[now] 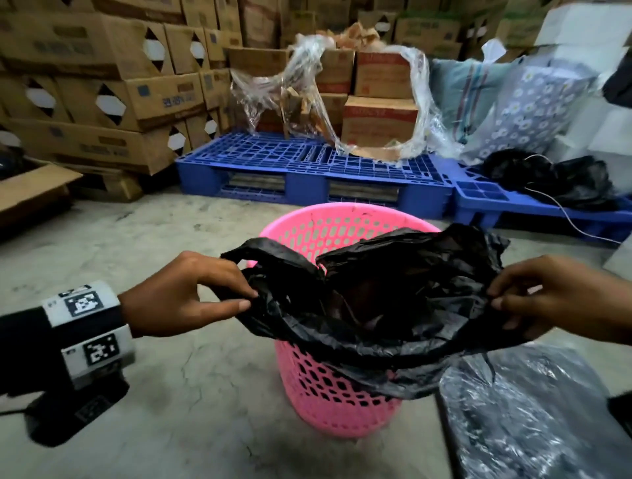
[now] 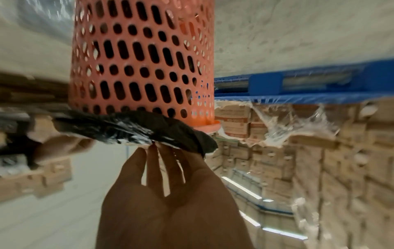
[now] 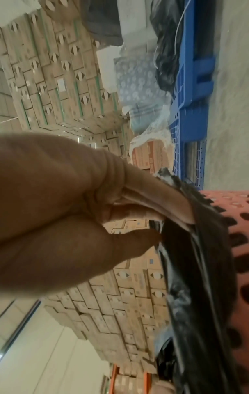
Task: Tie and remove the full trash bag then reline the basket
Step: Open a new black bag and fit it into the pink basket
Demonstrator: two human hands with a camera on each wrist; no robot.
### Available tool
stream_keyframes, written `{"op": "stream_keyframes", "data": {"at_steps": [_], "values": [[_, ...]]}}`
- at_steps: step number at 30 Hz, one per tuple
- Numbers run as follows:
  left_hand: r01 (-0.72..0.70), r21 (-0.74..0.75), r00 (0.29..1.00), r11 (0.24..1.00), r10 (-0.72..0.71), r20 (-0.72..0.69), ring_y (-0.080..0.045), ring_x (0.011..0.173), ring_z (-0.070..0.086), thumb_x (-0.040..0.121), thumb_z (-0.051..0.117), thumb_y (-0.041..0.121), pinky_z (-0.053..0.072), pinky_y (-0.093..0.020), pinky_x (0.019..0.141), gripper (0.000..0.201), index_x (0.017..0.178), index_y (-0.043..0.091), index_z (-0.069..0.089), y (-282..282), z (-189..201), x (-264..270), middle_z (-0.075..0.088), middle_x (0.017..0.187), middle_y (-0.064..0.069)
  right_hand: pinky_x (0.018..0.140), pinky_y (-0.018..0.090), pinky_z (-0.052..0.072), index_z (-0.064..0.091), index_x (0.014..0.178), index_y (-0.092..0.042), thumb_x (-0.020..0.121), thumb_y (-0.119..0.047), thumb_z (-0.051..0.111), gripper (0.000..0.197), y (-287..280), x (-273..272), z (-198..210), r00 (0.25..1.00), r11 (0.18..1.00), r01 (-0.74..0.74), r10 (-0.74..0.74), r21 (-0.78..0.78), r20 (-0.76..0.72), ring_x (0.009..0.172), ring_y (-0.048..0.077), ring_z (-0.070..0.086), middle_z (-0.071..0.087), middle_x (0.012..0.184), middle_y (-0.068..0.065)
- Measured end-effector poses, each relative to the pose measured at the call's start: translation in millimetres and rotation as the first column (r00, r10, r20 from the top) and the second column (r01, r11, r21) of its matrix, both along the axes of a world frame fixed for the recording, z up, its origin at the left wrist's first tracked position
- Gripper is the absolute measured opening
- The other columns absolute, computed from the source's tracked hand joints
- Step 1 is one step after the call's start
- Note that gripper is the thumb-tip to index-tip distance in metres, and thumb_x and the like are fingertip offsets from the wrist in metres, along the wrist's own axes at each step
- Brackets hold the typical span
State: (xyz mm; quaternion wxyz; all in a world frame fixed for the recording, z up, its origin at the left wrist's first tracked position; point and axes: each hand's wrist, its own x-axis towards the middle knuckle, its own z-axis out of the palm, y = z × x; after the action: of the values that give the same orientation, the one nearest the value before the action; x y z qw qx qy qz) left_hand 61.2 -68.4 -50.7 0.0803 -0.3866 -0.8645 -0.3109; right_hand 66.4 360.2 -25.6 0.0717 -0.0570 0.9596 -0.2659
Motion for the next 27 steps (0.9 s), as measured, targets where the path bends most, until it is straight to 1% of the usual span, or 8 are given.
{"op": "stream_keyframes", "data": {"at_steps": [4,7,11,15,17,21,25,27], "values": [[-0.158,0.089,0.987,0.983,0.161,-0.022,-0.006,0.072,0.067,0.075,0.063,0.037,0.050,-0.016,0.065,0.031,0.095,0.016,0.073,-2.6,-1.8,-11.5,0.072,0.084,0.003,0.049,0.016,0.050,0.068,0.069,-0.022,0.078,-0.016,0.072,0.011,-6.1,-9.5,-5.6,0.986,0.988,0.007,0.019,0.152,-0.168,0.057,0.006,0.066,0.070,0.057,-0.001],[-0.242,-0.030,0.967,0.970,0.239,-0.087,-0.003,0.084,0.063,0.076,0.058,0.043,0.050,-0.024,0.075,0.039,0.104,0.019,0.070,-3.0,-3.6,-20.3,0.069,0.093,0.005,0.051,0.018,0.042,0.067,0.082,-0.025,0.079,-0.027,0.070,0.004,-13.6,-12.4,-0.1,0.962,0.953,0.025,0.059,0.302,-0.267,0.059,0.008,0.059,0.067,0.067,-0.005],[-0.351,-0.161,0.936,0.922,0.353,-0.019,-0.002,0.098,0.059,0.073,0.050,0.048,0.048,-0.024,0.086,0.053,0.118,0.024,0.061,-3.0,-7.7,-32.0,0.067,0.109,0.007,0.069,0.031,0.049,0.067,0.090,-0.022,0.084,-0.034,0.062,0.014,-12.8,-23.9,-0.1,0.976,0.940,0.004,0.070,0.340,-0.207,0.078,0.016,0.063,0.071,0.089,0.001],[-0.439,-0.026,0.855,0.898,0.427,0.295,-0.001,0.103,0.061,0.087,0.053,0.012,0.046,-0.014,0.088,0.035,0.116,0.032,0.060,7.5,-10.2,-40.5,0.066,0.105,0.028,0.064,0.016,0.047,0.065,0.101,-0.029,0.063,-0.084,0.031,0.075,-7.4,-37.3,-5.6,0.986,0.975,-0.018,0.054,0.220,-0.155,0.077,0.006,0.063,0.071,0.088,-0.009],[-0.472,0.065,0.820,0.879,0.411,0.398,0.001,0.095,0.064,0.087,0.057,0.017,0.047,-0.007,0.079,0.031,0.112,0.036,0.057,14.8,-11.3,-46.4,0.070,0.099,0.025,0.059,0.010,0.046,0.060,0.110,-0.033,0.060,-0.082,0.034,0.074,-8.4,-41.3,-7.4,0.992,0.993,-0.033,0.046,0.113,-0.117,0.080,-0.002,0.063,0.069,0.094,-0.013],[-0.496,0.070,0.745,0.865,0.383,0.546,-0.008,0.097,0.067,0.077,0.071,0.027,0.054,-0.030,0.086,0.046,0.118,0.034,0.051,24.9,-19.1,-59.5,0.067,0.111,0.006,0.049,0.004,0.042,0.052,0.121,-0.033,0.087,-0.041,0.054,0.035,-15.4,-49.2,-8.9,0.997,0.999,-0.050,0.050,-0.003,-0.050,0.059,-0.022,0.055,0.063,0.091,-0.020],[-0.554,0.127,0.686,0.823,0.365,0.630,-0.013,0.094,0.068,0.080,0.058,-0.004,0.056,-0.019,0.074,0.044,0.116,0.022,0.055,32.3,-24.9,-73.4,0.068,0.109,-0.006,0.044,0.021,0.044,0.063,0.107,-0.029,0.089,-0.037,0.053,0.021,-10.9,-62.3,-22.6,1.000,0.995,0.002,-0.001,-0.097,0.009,0.050,0.003,0.060,0.074,0.084,0.001],[-0.557,0.137,0.659,0.819,0.336,0.673,-0.010,0.091,0.069,0.078,0.058,-0.003,0.056,-0.021,0.074,0.046,0.117,0.020,0.056,31.9,-25.8,-79.0,0.070,0.109,-0.005,0.044,0.028,0.043,0.068,0.094,-0.022,0.087,-0.044,0.054,0.027,-8.8,-68.6,-28.2,0.999,0.991,0.028,-0.024,-0.128,0.029,0.049,0.019,0.058,0.072,0.070,0.004]]}}
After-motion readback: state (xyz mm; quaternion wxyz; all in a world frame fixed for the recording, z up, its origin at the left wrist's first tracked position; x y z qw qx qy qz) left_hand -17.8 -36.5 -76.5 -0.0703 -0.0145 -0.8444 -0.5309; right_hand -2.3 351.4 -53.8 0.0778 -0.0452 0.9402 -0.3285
